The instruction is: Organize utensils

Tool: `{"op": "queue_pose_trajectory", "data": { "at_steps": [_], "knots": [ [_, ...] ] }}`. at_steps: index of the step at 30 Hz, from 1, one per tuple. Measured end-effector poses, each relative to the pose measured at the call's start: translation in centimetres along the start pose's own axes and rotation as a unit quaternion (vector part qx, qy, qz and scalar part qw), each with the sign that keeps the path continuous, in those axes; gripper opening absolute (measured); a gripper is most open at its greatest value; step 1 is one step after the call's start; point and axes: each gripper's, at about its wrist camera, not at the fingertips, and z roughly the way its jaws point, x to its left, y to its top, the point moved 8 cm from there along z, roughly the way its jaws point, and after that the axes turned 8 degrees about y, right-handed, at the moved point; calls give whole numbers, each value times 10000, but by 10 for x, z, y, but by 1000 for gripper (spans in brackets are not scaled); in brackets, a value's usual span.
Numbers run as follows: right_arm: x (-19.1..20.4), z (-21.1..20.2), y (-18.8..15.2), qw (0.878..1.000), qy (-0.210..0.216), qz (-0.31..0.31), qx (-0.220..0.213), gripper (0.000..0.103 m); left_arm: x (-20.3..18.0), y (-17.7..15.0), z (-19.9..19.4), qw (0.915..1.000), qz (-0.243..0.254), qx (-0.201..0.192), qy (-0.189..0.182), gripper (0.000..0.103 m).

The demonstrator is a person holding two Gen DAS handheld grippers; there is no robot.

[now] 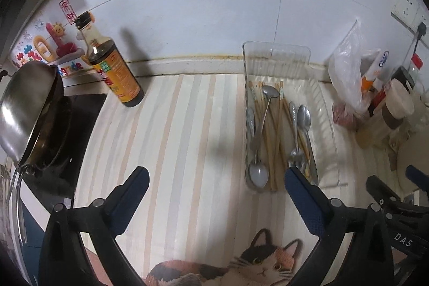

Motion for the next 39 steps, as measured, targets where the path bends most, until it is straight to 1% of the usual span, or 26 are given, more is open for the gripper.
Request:
{"op": "queue_pose_trajectory", "data": {
  "at_steps": [3,6,15,20,24,28,33,36,39],
  "knots": [
    [6,-18,-5,9999,-83,-18,-151,103,5,-7,-13,9999,-30,-85,-58,103],
    [7,-48,-12,9992,-104,9,-376,103,9,-11,-34,9996,-17,-253,-133,103],
    [19,-149,-35,9946,17,74,-1030,103,29,-27,-123,9956,-7,-842,-410,103],
    [28,-213,-55,9895,57,58,-1444,103,44,-41,-177,9912,-5,-1197,-565,103],
    [38,-254,-72,9861,159,54,-1652,103,52,-53,-214,9874,16,-1411,-713,103],
    [45,-288,-87,9827,352,130,-1816,103,55,-66,-238,9853,91,-1455,-886,103],
    [50,-316,-98,9797,657,91,-1891,103,58,-78,-254,9832,78,-1317,-1265,103],
    [53,-323,-102,9785,885,56,-1864,103,59,-81,-261,9824,39,-1285,-1356,103],
    [55,-328,-102,9784,1000,-38,-1806,103,60,-81,-269,9815,-17,-1333,-1375,103]
  ]
}}
